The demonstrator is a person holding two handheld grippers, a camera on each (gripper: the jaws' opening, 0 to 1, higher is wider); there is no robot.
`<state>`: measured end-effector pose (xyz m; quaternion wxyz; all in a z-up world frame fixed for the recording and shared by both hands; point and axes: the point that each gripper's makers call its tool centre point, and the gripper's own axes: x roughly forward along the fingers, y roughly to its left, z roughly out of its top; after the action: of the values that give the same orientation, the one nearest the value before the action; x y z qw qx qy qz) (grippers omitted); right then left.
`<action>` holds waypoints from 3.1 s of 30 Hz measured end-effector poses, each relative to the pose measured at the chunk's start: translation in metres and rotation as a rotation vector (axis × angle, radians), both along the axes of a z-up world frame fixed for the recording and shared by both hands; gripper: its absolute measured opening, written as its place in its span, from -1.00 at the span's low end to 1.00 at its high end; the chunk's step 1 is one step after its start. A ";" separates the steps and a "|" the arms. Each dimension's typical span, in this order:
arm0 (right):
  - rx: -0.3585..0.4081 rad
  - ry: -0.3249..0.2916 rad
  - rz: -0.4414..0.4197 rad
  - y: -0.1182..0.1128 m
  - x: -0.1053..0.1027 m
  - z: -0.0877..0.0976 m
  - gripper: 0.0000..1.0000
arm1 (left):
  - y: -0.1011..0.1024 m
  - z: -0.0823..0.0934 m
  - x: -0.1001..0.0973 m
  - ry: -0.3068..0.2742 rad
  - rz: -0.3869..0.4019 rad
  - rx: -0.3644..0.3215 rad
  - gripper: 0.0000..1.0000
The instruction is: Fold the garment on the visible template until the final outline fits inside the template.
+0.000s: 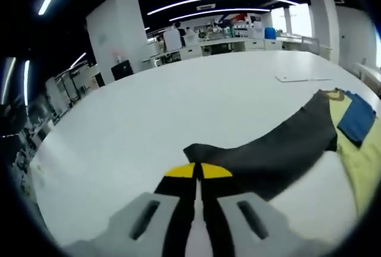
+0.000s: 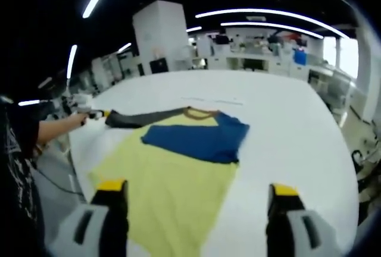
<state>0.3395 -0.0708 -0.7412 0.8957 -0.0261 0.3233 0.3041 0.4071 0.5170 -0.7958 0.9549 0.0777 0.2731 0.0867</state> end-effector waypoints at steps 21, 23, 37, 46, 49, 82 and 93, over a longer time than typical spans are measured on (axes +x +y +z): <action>0.015 -0.008 0.004 0.003 -0.001 0.002 0.98 | 0.005 -0.021 -0.023 0.062 0.103 -0.141 -0.57; 0.013 -0.010 0.009 0.003 -0.001 0.003 0.98 | 0.004 -0.023 -0.025 0.059 0.109 -0.156 -0.51; 0.018 -0.012 -0.006 -0.001 -0.005 0.004 0.98 | -0.003 -0.039 -0.031 0.065 0.175 -0.279 -0.78; 0.017 -0.013 -0.003 -0.002 -0.008 0.005 0.98 | -0.003 -0.034 -0.031 0.042 0.183 -0.292 -1.00; 0.017 -0.014 -0.002 -0.002 -0.008 0.005 0.98 | -0.005 -0.027 -0.030 0.027 0.186 -0.297 -1.00; 0.042 -0.023 0.058 0.011 -0.019 0.007 0.98 | -0.098 0.074 0.019 -0.161 0.042 -0.411 -1.00; 0.047 -0.012 0.054 0.010 -0.024 0.003 0.98 | -0.162 0.093 0.034 -0.180 -0.036 -0.469 -1.00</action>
<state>0.3153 -0.0603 -0.7386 0.8895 -0.0153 0.3100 0.3355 0.4415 0.3550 -0.7032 0.9687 -0.1494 0.1980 0.0107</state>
